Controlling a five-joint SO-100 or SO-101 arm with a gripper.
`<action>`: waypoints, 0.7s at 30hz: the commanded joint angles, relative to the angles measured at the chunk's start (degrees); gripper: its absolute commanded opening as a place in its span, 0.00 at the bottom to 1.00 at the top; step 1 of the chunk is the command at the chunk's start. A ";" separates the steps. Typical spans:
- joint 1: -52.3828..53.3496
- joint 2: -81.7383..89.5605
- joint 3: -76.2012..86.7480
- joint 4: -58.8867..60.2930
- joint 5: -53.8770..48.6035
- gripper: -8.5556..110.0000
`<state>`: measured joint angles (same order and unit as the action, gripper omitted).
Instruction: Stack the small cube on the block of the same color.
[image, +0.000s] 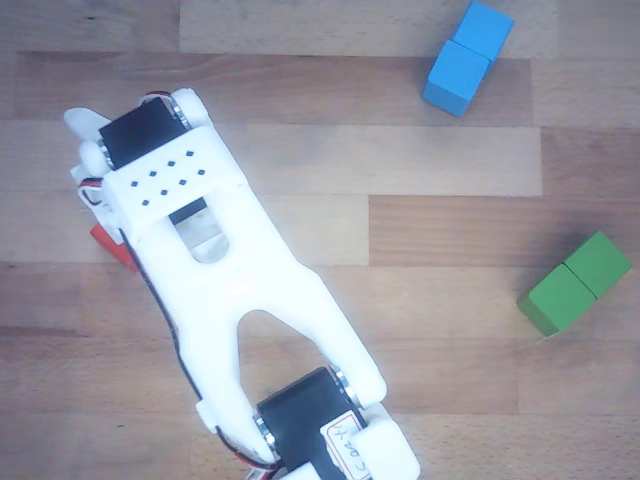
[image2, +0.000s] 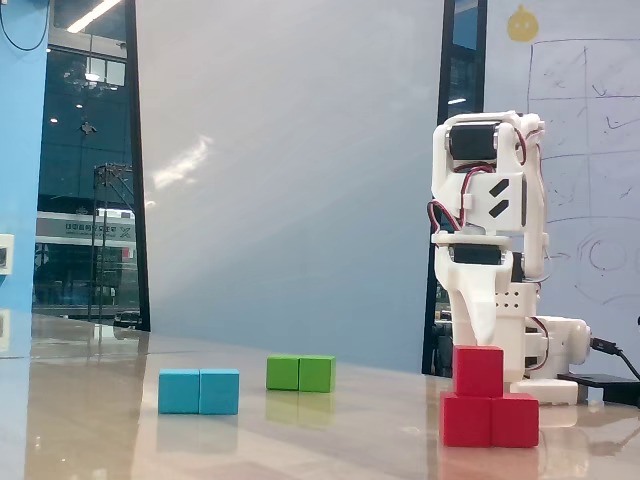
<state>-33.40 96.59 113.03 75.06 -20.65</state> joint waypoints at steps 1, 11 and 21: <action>2.46 4.31 -5.89 0.70 -0.53 0.60; 12.92 14.85 -8.79 0.70 -0.70 0.60; 25.93 22.06 -8.17 0.88 0.88 0.57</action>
<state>-11.51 112.50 108.72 75.94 -20.65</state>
